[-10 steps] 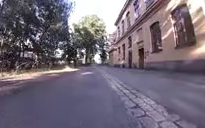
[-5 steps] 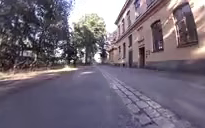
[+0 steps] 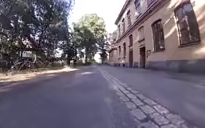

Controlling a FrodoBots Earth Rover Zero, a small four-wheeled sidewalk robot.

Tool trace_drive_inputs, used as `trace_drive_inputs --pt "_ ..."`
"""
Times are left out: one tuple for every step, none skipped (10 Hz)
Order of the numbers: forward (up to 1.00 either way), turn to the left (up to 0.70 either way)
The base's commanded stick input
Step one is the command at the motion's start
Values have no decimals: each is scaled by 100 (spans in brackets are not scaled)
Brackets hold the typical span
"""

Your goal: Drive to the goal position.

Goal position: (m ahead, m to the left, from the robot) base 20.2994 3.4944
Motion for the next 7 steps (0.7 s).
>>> trace_drive_inputs --pt "45 0" --pt "45 0" --pt "45 0" --pt "45 0" --pt "45 0" --pt "45 0" --pt "45 0"
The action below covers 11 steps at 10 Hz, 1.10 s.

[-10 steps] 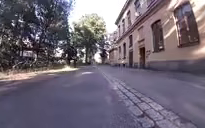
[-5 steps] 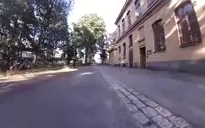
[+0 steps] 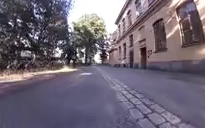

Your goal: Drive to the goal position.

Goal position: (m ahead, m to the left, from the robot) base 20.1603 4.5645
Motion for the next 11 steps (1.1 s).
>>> trace_drive_inputs --pt "45 0" --pt "45 0" --pt "45 0" --pt "45 0" --pt "45 0" --pt "45 0" --pt "45 0" --pt "45 0" --pt "45 0" --pt "45 0" --pt "45 0"
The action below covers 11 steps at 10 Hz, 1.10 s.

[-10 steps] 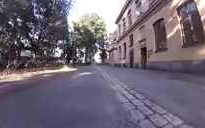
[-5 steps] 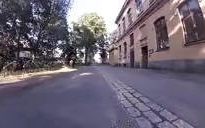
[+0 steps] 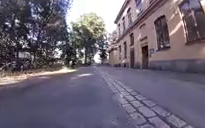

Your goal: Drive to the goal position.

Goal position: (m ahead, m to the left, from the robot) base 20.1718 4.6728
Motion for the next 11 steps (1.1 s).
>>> trace_drive_inputs --pt "45 0" --pt "45 0" --pt "45 0" --pt "45 0" --pt "45 0" --pt "45 0" --pt "45 0" --pt "45 0" --pt "45 0" --pt "45 0" --pt "45 0"
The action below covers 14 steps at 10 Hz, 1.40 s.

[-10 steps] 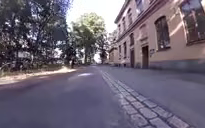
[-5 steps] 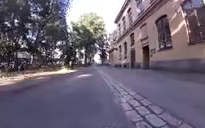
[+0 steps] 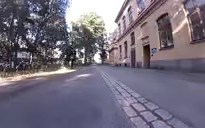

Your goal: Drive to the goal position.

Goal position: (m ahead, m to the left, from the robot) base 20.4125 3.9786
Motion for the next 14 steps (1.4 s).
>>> trace_drive_inputs --pt "45 0" --pt "45 0" --pt "45 0" --pt "45 0" --pt "45 0" --pt "45 0" --pt "45 0" --pt "45 0" --pt "45 0" --pt "45 0" --pt "45 0" --pt "45 0" --pt "45 0" --pt "45 0"
